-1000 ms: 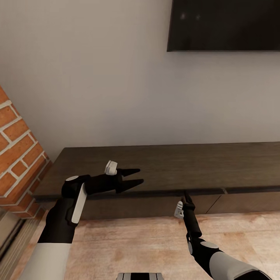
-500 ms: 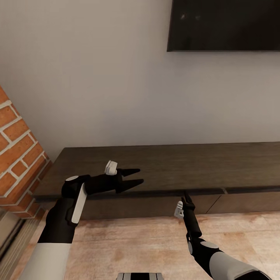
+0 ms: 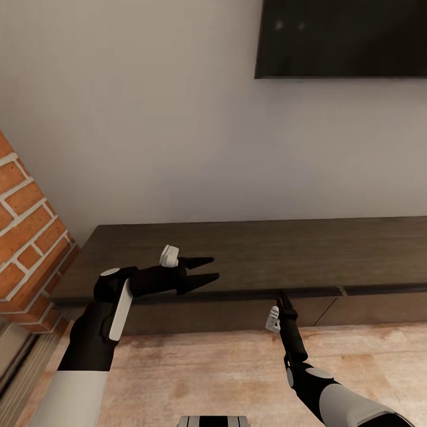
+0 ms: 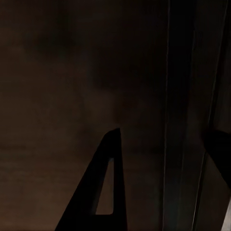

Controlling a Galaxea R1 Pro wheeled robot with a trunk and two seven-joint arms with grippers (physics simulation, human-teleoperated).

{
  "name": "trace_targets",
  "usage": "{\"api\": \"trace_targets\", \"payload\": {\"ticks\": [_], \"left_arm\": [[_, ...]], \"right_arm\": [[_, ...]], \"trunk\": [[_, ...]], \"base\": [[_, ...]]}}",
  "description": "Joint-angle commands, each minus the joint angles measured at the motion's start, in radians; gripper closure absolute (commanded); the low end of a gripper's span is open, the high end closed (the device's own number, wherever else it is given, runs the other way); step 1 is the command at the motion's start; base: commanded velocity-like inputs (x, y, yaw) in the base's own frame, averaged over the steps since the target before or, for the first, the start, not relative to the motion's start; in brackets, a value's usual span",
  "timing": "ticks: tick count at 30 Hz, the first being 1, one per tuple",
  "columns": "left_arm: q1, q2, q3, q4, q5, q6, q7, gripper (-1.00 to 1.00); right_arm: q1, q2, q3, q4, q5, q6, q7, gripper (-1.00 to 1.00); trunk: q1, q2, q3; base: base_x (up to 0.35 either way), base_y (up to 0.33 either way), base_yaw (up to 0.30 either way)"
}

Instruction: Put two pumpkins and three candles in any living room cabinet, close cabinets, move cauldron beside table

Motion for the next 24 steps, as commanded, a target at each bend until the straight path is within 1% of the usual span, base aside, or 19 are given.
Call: {"api": "trace_targets", "payload": {"ticks": [1,8,15,24], "left_arm": [[0.0,0.0,0.0,0.0,0.0,0.0,0.0,-1.0],[0.0,0.0,0.0,0.0,0.0,0.0,0.001,-1.0],[-0.001,0.0,-0.002,0.0,0.0,0.0,0.0,-1.0],[-0.001,0.0,-0.002,0.0,0.0,0.0,0.0,-1.0]], "right_arm": [[-0.03,0.0,0.008,0.001,0.001,0.001,0.001,1.0],[-0.03,-0.001,0.008,0.001,0.001,0.0,0.001,1.0],[-0.03,-0.002,0.008,0.0,0.001,0.0,0.001,1.0],[-0.03,-0.003,0.007,-0.001,0.001,0.0,0.001,1.0]], "trunk": [[0.0,0.0,0.0],[0.0,0.0,0.0],[0.0,0.0,0.0],[0.0,0.0,0.0]], "base": [[0.0,0.0,0.0],[-0.005,0.0,0.0],[-0.149,0.0,0.0],[-0.007,0.0,0.0]]}}
